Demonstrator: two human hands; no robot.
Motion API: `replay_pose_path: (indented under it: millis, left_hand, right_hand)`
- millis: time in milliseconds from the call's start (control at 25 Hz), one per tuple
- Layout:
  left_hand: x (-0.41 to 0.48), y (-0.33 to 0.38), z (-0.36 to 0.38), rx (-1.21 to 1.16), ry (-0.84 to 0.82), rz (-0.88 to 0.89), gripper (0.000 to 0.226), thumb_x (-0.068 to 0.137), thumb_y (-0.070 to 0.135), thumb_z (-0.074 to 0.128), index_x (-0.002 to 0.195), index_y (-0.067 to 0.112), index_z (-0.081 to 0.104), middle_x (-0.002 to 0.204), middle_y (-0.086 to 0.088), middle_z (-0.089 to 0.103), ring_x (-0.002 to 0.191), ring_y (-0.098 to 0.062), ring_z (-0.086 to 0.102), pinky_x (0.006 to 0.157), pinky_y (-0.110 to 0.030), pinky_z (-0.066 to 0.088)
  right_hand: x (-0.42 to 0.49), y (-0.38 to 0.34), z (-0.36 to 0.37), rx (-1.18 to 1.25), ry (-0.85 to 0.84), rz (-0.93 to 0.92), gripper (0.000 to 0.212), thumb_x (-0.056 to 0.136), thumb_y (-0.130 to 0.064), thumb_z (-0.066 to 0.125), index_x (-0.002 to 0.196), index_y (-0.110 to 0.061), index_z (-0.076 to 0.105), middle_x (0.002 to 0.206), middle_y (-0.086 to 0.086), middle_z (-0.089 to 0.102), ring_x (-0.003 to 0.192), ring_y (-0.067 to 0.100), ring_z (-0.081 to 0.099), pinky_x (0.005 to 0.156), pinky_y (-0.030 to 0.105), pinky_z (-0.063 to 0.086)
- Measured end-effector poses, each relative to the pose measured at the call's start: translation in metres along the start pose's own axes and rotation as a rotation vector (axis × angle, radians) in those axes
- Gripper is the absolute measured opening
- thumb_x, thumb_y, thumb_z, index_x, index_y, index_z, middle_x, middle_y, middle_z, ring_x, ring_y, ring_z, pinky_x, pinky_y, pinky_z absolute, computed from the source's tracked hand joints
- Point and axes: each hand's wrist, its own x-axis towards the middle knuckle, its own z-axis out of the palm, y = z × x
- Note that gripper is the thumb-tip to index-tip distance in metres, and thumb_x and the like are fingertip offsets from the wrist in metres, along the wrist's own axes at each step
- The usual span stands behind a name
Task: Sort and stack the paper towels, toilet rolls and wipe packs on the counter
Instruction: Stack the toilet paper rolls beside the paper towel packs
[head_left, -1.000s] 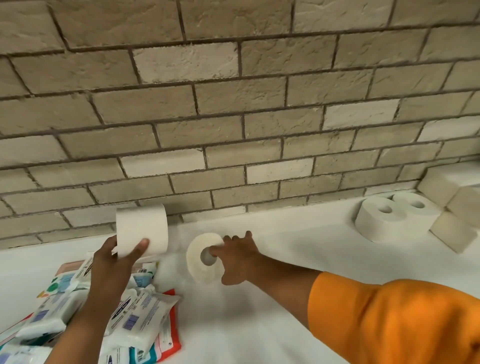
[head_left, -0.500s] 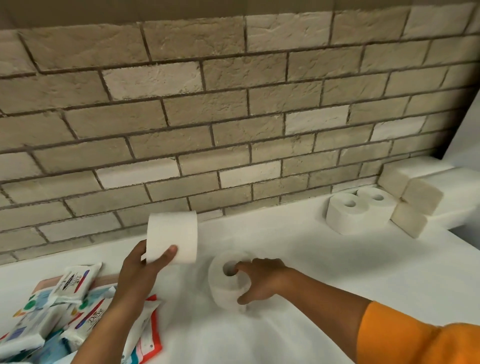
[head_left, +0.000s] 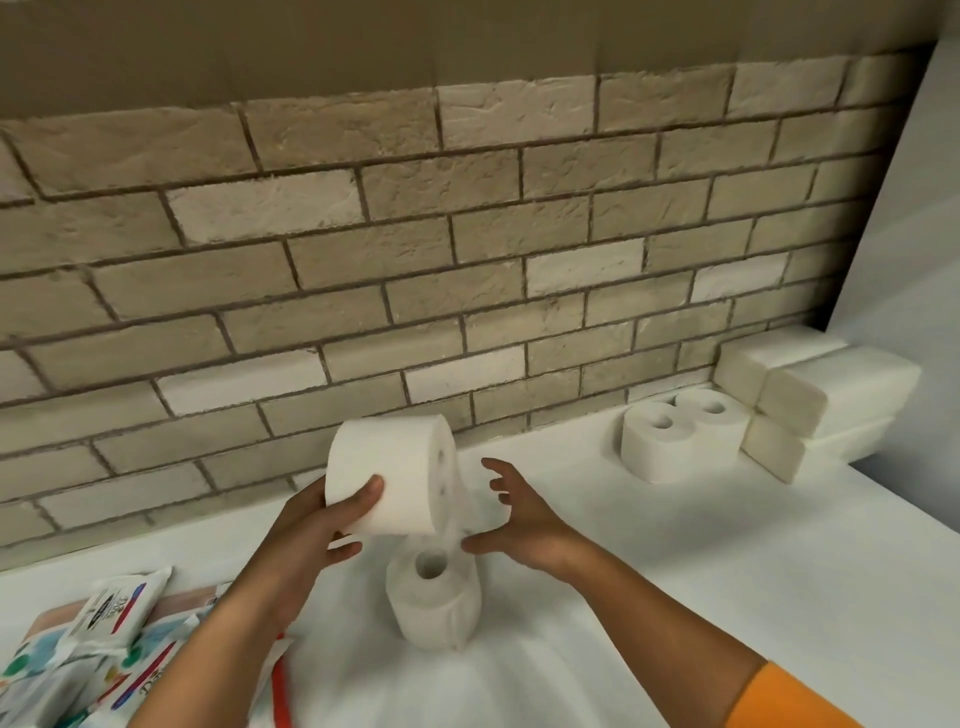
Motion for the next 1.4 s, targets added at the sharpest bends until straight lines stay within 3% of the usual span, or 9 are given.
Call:
replay_pose_path:
  millis: [80, 160, 320, 480, 640, 960, 1080, 1280, 1400]
  left_hand:
    - [0.000, 0.018, 0.004, 0.010, -0.047, -0.014, 0.078, 0.049, 0.061, 0.085, 0.117, 0.026, 0.070, 0.112, 0.002, 0.076, 0.112, -0.026, 0.067, 0.091, -0.042, 0.054]
    - [0.000, 0.036, 0.008, 0.045, -0.083, -0.024, 0.078, 0.050, 0.062, 0.083, 0.117, 0.024, 0.071, 0.110, 0.001, 0.076, 0.111, -0.026, 0.067, 0.096, -0.044, 0.051]
    - [-0.004, 0.063, 0.016, 0.091, -0.131, -0.003, 0.076, 0.052, 0.066, 0.079, 0.114, 0.022, 0.072, 0.109, 0.002, 0.077, 0.109, -0.022, 0.069, 0.103, -0.047, 0.047]
    - [-0.008, 0.072, 0.026, 0.043, -0.126, 0.047, 0.067, 0.061, 0.064, 0.081, 0.115, 0.024, 0.072, 0.109, 0.005, 0.077, 0.111, -0.021, 0.067, 0.099, -0.044, 0.048]
    - [-0.008, 0.064, 0.034, 0.011, -0.116, 0.083, 0.066, 0.065, 0.062, 0.082, 0.118, 0.026, 0.070, 0.113, 0.007, 0.076, 0.114, -0.018, 0.065, 0.097, -0.043, 0.051]
    - [-0.010, 0.033, 0.049, -0.020, -0.111, 0.126, 0.072, 0.060, 0.066, 0.074, 0.125, 0.036, 0.064, 0.119, 0.013, 0.073, 0.115, -0.011, 0.066, 0.103, -0.044, 0.049]
    - [-0.007, 0.024, 0.052, -0.021, -0.112, 0.151, 0.071, 0.060, 0.064, 0.075, 0.124, 0.036, 0.064, 0.118, 0.013, 0.073, 0.111, -0.010, 0.068, 0.096, -0.039, 0.050]
    - [0.004, 0.006, 0.051, 0.058, -0.120, 0.208, 0.061, 0.067, 0.053, 0.081, 0.121, 0.031, 0.065, 0.119, 0.009, 0.073, 0.114, -0.010, 0.066, 0.096, -0.035, 0.049]
    - [0.007, -0.003, 0.053, 0.111, -0.113, 0.236, 0.059, 0.068, 0.048, 0.089, 0.118, 0.030, 0.065, 0.115, 0.011, 0.073, 0.110, -0.006, 0.066, 0.087, -0.024, 0.052]
  right_hand:
    - [0.000, -0.012, -0.007, -0.006, 0.017, -0.043, 0.121, 0.065, -0.027, 0.096, 0.158, -0.045, 0.020, 0.144, -0.018, 0.032, 0.130, 0.005, 0.032, 0.110, 0.035, 0.041]
    - [0.003, -0.027, -0.014, 0.027, 0.008, -0.117, 0.116, 0.066, -0.028, 0.095, 0.157, -0.043, 0.024, 0.147, -0.024, 0.037, 0.130, 0.000, 0.037, 0.110, 0.034, 0.042]
    - [0.005, -0.048, -0.018, 0.077, 0.003, -0.209, 0.051, 0.079, -0.016, 0.084, 0.126, -0.029, 0.066, 0.117, -0.016, 0.072, 0.106, -0.004, 0.064, 0.088, 0.022, 0.052]
    - [0.002, -0.049, -0.006, 0.205, 0.094, -0.177, 0.021, 0.085, -0.013, 0.077, 0.106, -0.015, 0.077, 0.103, -0.004, 0.079, 0.096, 0.006, 0.072, 0.082, 0.024, 0.058]
    - [-0.008, -0.044, 0.008, 0.455, 0.057, -0.075, 0.032, 0.075, -0.024, 0.082, 0.104, -0.011, 0.080, 0.107, 0.008, 0.079, 0.107, 0.028, 0.073, 0.101, 0.052, 0.055]
    - [-0.037, -0.033, 0.010, 0.915, -0.142, 0.003, 0.041, 0.088, 0.003, 0.063, 0.129, 0.009, 0.062, 0.128, 0.028, 0.067, 0.120, 0.042, 0.065, 0.096, 0.051, 0.057]
    - [-0.040, -0.030, 0.007, 1.073, -0.175, 0.088, 0.047, 0.083, 0.002, 0.053, 0.129, 0.011, 0.059, 0.132, 0.028, 0.064, 0.123, 0.044, 0.062, 0.110, 0.054, 0.047]
    - [-0.051, -0.032, -0.002, 1.280, -0.191, 0.194, 0.063, 0.086, -0.024, 0.055, 0.140, 0.009, 0.050, 0.135, 0.036, 0.058, 0.124, 0.052, 0.059, 0.114, 0.058, 0.041]
    - [-0.054, -0.034, -0.006, 1.327, -0.219, 0.227, 0.076, 0.089, -0.045, 0.066, 0.140, 0.008, 0.048, 0.134, 0.036, 0.059, 0.124, 0.054, 0.059, 0.113, 0.060, 0.041]
